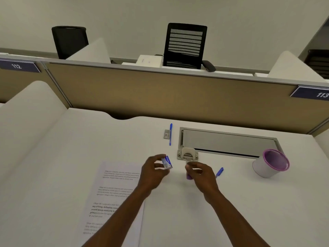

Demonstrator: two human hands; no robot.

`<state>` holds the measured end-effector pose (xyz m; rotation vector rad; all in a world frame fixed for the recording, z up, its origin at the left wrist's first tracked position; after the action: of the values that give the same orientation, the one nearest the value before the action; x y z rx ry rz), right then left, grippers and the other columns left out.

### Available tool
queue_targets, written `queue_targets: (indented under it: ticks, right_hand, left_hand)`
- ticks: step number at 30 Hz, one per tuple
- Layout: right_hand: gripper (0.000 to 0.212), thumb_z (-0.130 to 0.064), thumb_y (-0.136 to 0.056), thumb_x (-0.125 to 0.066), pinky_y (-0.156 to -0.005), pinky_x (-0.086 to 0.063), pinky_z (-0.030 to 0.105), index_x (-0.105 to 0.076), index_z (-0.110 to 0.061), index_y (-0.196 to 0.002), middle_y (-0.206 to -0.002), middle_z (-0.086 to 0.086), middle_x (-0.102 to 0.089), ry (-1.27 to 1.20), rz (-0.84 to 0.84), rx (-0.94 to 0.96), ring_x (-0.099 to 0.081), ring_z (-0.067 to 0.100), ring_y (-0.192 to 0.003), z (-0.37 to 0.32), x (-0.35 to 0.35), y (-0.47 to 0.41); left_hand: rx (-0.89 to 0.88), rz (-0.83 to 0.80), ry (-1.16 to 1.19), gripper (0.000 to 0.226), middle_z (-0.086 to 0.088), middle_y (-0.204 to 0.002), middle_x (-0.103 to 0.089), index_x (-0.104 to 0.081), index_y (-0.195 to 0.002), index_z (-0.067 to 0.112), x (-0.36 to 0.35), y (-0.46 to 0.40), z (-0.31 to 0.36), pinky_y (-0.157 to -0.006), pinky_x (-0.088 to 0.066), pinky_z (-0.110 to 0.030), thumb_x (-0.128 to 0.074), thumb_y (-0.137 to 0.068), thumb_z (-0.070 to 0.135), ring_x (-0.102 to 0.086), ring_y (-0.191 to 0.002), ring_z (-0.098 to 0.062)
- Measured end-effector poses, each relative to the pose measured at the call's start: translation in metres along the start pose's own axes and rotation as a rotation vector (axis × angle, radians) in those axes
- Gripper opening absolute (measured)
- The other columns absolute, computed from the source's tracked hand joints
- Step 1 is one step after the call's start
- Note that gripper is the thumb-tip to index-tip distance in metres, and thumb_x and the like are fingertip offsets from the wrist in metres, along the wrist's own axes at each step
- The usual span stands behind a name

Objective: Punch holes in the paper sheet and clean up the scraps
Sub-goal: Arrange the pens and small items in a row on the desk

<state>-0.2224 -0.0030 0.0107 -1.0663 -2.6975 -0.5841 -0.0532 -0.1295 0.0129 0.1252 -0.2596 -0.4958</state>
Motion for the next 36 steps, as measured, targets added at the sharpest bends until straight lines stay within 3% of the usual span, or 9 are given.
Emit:
queue_targets:
  ticks: [5,9,13,15,19,24,28,31,36]
  right_hand:
    - [0.024,-0.025,-0.088,-0.073,-0.07,-0.062,0.033,-0.066,-0.013,-0.106,-0.096,0.008,-0.071,-0.303,-0.063,-0.155,-0.071,0.026,-0.087,-0.048,-0.053,-0.039]
    - [0.022,-0.027,-0.087,-0.073,-0.078,-0.062,0.037,-0.07,-0.009,-0.1,-0.095,0.01,-0.073,-0.175,-0.01,-0.179,-0.073,0.025,-0.082,-0.072,-0.093,-0.092]
    - [0.022,-0.033,-0.086,-0.073,-0.071,-0.06,0.033,-0.072,-0.011,-0.081,-0.081,0.007,-0.071,0.108,0.053,-0.116,-0.07,0.022,-0.076,-0.082,-0.118,-0.145]
    - [0.025,-0.037,-0.083,-0.073,-0.061,-0.052,0.026,-0.069,-0.015,-0.073,-0.069,0.002,-0.066,0.291,0.088,-0.079,-0.066,0.02,-0.073,-0.085,-0.125,-0.165]
    - [0.032,-0.041,-0.077,-0.074,-0.077,-0.053,0.032,-0.065,-0.018,-0.097,-0.093,0.004,-0.07,0.475,0.137,0.022,-0.065,0.024,-0.09,-0.083,-0.131,-0.191]
    - [0.026,-0.042,-0.081,-0.07,-0.067,-0.05,0.028,-0.069,-0.018,-0.091,-0.089,0.003,-0.071,0.597,0.156,0.12,-0.067,0.021,-0.085,-0.08,-0.141,-0.197]
    - [0.026,-0.042,-0.086,-0.066,-0.063,-0.04,0.022,-0.073,-0.018,-0.094,-0.088,0.002,-0.073,0.586,0.167,0.175,-0.064,0.016,-0.077,-0.076,-0.143,-0.191]
    - [0.032,-0.044,-0.089,-0.063,-0.069,-0.046,0.025,-0.074,-0.015,-0.095,-0.09,0.003,-0.074,0.53,0.193,0.222,-0.067,0.019,-0.082,-0.077,-0.14,-0.183]
    - [0.019,-0.031,-0.089,-0.067,-0.069,-0.052,0.029,-0.072,-0.015,-0.082,-0.07,0.0,-0.07,0.282,0.301,0.28,-0.061,0.014,-0.063,-0.086,-0.114,-0.163]
  left_hand:
    - [-0.138,0.033,-0.213,0.061,0.007,-0.119,-0.062,-0.06,-0.126,0.019,0.044,-0.061,0.022,-0.072,-0.058,-0.027,-0.084,-0.071,0.011,-0.067,-0.087,-0.015]
    - [-0.202,0.053,-0.379,0.056,0.001,-0.123,-0.061,-0.061,-0.126,0.015,0.061,-0.113,0.022,-0.069,-0.053,-0.019,-0.082,-0.074,0.012,-0.064,-0.084,-0.017]
    - [-0.25,0.001,-0.496,0.057,-0.002,-0.121,-0.059,-0.061,-0.126,0.019,0.057,-0.158,0.011,-0.065,-0.04,-0.003,-0.082,-0.074,0.011,-0.058,-0.087,-0.014]
    - [-0.248,-0.02,-0.553,0.056,-0.002,-0.117,-0.058,-0.06,-0.127,0.023,0.052,-0.177,0.002,-0.068,-0.041,-0.009,-0.081,-0.075,0.014,-0.059,-0.089,-0.015]
    - [-0.219,-0.049,-0.637,0.053,-0.003,-0.121,-0.059,-0.058,-0.13,0.023,0.044,-0.206,-0.017,-0.088,-0.051,-0.03,-0.076,-0.08,0.02,-0.058,-0.104,-0.021]
    - [-0.24,-0.049,-0.729,0.055,0.001,-0.123,-0.06,-0.055,-0.134,0.026,0.036,-0.219,-0.031,-0.09,-0.048,-0.035,-0.073,-0.082,0.027,-0.054,-0.108,-0.023]
    - [-0.24,-0.079,-0.79,0.06,0.001,-0.129,-0.059,-0.049,-0.14,0.026,0.033,-0.221,-0.033,-0.093,-0.047,-0.038,-0.071,-0.084,0.031,-0.052,-0.113,-0.023]
    - [-0.207,-0.078,-0.752,0.062,-0.001,-0.132,-0.058,-0.046,-0.142,0.023,0.034,-0.219,-0.035,-0.098,-0.044,-0.038,-0.07,-0.085,0.032,-0.052,-0.117,-0.023]
    - [-0.17,-0.048,-0.661,0.061,-0.001,-0.131,-0.06,-0.045,-0.142,0.02,0.035,-0.212,-0.036,-0.101,-0.041,-0.034,-0.069,-0.087,0.027,-0.053,-0.119,-0.022]
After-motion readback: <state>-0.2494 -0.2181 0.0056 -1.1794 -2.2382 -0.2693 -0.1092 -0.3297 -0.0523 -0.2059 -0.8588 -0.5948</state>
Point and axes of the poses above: each hand's wrist, its own y-axis away from the middle knuckle, its own x-axis out of the back of the hand, z = x × y, the point moved 4 cm from there along -y, towards the middle knuckle
